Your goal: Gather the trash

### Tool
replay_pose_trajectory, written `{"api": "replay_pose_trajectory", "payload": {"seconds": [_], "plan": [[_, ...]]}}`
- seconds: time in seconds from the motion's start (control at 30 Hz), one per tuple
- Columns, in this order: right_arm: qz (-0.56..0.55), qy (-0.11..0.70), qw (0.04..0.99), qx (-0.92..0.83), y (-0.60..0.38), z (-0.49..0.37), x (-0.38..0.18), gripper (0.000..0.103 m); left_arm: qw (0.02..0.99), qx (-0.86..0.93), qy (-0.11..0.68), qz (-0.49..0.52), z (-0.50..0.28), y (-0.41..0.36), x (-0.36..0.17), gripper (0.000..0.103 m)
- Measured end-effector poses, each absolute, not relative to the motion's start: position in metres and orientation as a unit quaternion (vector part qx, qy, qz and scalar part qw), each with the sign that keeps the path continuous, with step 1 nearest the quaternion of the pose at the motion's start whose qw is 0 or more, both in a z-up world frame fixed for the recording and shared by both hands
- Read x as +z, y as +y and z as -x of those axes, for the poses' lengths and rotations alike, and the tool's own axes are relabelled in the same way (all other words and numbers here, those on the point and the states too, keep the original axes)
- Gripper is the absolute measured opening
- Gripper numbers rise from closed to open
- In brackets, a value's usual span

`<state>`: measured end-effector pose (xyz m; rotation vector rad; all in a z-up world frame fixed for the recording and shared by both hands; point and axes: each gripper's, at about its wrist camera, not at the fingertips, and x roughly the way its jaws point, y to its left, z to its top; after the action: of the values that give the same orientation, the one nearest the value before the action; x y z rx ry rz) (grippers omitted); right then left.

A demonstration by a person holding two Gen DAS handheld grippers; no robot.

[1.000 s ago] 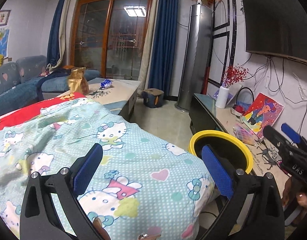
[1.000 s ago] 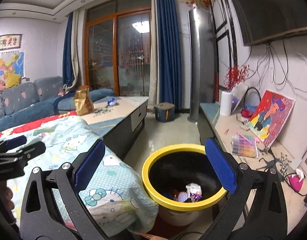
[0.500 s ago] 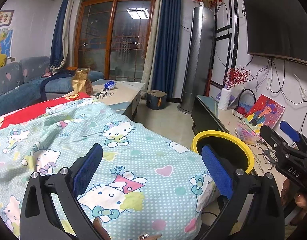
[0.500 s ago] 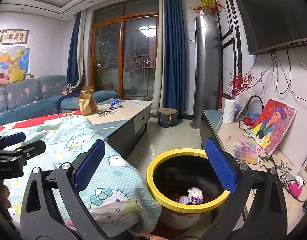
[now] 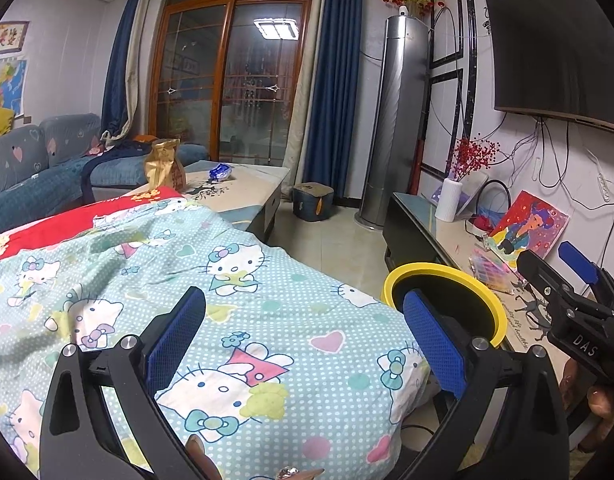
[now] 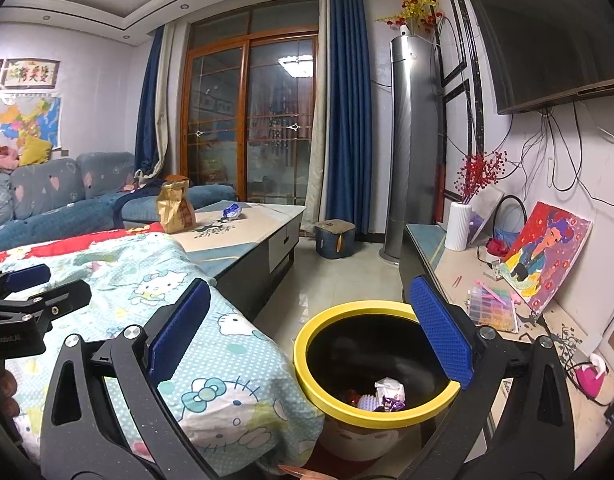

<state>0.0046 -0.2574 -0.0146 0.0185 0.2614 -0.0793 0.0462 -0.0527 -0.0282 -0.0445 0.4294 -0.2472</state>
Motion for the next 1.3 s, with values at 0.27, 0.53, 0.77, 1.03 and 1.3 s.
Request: {"api": "replay_pose_trajectory", "payload": {"seconds": [0.27,0.53,0.77,1.03,1.3], "plan": [[-0.008,0.129,0.991,-0.04,-0.2559,-0.0042,-0.0141,0.092,0.969,-0.123,0.213,0.022,-0.0451,-0.0526,-0.0274,0.096],[-0.008,0.129,0.991,-0.04,-0.256,-0.0041,-0.0147,0.092,0.97,-0.12,0.211,0.022,-0.0431,-0.0526,-0.0259,0.097],[-0.009,0.129,0.991,-0.04,-0.2556,-0.0038,-0.0147,0.092,0.97,-0.121,0.21,0.022,-0.0424,-0.052,-0.0248,0.097],[-0.008,0.129,0.991,-0.039,-0.2545,-0.0039,-0.0143,0.092,0.97,-0.121,0.21,0.023,-0.0415,-0.0523,-0.0245,0.096],[-0.007,0.13,0.991,-0.037,-0.2512,-0.0051,-0.0125,0.092,0.97,-0.118,0.21,0.02,-0.0399,-0.0524,-0.0231,0.097]]}}
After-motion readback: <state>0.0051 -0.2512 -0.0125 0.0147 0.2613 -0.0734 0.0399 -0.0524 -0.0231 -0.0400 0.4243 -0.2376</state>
